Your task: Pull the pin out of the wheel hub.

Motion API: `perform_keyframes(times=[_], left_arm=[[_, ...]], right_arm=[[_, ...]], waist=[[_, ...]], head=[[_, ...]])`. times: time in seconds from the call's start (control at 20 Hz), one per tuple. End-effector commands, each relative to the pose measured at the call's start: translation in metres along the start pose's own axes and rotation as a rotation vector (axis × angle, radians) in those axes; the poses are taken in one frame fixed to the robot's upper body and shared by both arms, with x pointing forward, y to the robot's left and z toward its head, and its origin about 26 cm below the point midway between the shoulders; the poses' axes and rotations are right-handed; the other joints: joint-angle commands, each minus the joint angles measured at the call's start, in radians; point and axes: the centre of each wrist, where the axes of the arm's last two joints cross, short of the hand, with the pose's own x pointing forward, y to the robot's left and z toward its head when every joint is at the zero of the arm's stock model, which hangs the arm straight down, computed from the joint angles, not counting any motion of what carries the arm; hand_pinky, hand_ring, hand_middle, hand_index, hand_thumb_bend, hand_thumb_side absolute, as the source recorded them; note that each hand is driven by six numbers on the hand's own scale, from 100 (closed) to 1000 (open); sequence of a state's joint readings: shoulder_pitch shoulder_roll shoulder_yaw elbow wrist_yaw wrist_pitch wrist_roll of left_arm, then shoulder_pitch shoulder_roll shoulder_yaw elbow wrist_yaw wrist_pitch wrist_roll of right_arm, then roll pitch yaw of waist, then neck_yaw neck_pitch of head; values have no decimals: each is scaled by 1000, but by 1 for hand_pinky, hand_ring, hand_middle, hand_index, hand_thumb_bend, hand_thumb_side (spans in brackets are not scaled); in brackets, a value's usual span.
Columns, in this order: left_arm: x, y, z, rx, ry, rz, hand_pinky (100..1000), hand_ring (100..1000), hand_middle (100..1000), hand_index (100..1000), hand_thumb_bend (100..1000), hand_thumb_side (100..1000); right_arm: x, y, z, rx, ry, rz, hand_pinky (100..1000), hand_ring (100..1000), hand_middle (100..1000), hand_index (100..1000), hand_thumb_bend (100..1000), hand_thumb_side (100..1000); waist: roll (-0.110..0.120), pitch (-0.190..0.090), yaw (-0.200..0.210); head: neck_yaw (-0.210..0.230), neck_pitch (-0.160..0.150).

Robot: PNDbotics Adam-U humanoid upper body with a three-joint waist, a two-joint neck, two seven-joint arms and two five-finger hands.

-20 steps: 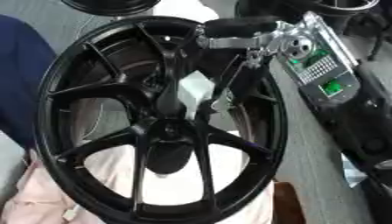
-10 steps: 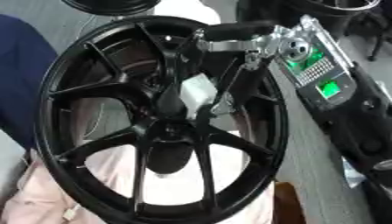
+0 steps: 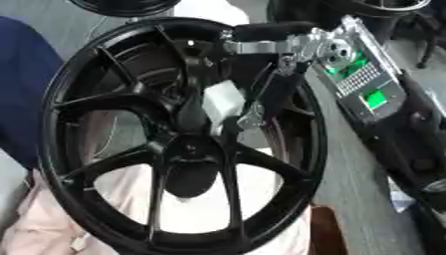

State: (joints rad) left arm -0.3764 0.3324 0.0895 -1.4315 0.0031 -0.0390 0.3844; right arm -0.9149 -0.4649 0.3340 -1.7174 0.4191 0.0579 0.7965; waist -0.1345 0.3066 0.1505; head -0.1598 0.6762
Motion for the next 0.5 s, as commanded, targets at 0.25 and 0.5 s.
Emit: perform_keyframes(times=[0.25,0.5], left_arm=[[6,1,-3,2,-20,5,599,666,597,706,100,772],[5,3,-3,5,-17,2,599,666,597,706,100,772]], right_arm=[[10,-38,31,-163,39,40,662,540,227,407,329,100],[8,-62,55,-278,46,5,637,531,217,399,324,100]], waist=[[9,-28,-4],[8,-31,-8]], head=[[-5,12],[5,23]])
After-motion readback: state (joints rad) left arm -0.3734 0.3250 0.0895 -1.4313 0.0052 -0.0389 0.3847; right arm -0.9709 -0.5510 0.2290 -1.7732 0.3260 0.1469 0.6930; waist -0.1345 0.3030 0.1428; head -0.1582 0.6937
